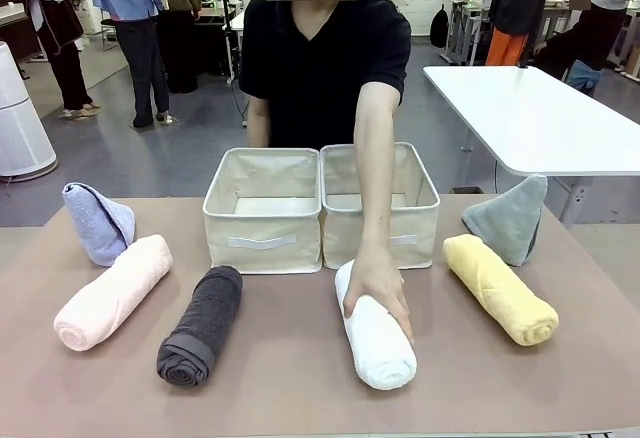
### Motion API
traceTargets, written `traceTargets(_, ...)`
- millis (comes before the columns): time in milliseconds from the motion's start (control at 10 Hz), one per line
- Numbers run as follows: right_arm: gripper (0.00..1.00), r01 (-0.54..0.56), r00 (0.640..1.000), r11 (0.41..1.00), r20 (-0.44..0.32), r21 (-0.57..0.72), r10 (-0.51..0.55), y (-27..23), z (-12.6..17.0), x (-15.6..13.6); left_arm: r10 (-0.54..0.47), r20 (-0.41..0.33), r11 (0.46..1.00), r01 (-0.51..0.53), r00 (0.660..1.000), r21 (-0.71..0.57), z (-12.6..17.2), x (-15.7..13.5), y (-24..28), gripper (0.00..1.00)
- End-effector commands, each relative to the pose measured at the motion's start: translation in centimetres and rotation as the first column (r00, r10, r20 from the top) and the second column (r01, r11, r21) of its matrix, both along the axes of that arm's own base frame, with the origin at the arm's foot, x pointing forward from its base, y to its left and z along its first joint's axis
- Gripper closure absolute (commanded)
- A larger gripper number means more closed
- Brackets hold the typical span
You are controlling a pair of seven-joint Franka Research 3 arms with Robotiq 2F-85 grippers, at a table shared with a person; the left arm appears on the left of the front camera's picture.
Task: Sort the towels based on their folding style.
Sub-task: Pick up one triangle-folded towel and place it in the left Fabric basket.
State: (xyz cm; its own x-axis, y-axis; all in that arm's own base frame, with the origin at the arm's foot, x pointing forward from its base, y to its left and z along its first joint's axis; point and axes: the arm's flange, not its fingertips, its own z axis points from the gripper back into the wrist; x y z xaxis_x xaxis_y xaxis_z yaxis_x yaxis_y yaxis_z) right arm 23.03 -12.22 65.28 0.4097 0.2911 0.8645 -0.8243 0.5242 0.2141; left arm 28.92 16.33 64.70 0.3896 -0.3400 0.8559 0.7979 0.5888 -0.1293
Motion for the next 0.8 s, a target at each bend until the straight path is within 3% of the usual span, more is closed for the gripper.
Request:
traceTargets(0, 0.0, -0.013, 1.0, 1.0, 0.005, 0.011, 0.013, 0.0, -0.1, 0.0, -0.018, 0.021, 1.0, 0.018, 1.0, -0.006, 0.1, 0.1, 0.1, 0.0)
traceTargets(400, 0.0, -0.013, 1.0, 1.0, 0.005, 0.011, 0.013, 0.0, -0.1, 0.0, 0.0, 0.0, 1.0, 0.0, 1.0, 0.0, 0.0, 0.0, 0.0, 0.0)
traceTargets(500, 0.0, -0.013, 1.0, 1.0, 0.005, 0.011, 0.013, 0.0, -0.1, 0.0, 0.136, -0.125, 0.978, -0.113, 0.983, 0.176, -0.2, 0.2, -1.8, 0.0)
traceTargets(600, 0.0, -0.013, 1.0, 1.0, 0.005, 0.011, 0.013, 0.0, -0.1, 0.0, 0.268, -0.145, 0.921, -0.209, 0.953, 0.329, 1.1, 2.7, -3.7, 0.0)
traceTargets(700, 0.0, -0.013, 1.0, 1.0, 0.005, 0.011, 0.013, 0.0, -0.1, 0.0, 0.346, -0.203, 0.871, -0.232, 0.916, 0.434, 2.0, 4.9, -5.7, 0.0)
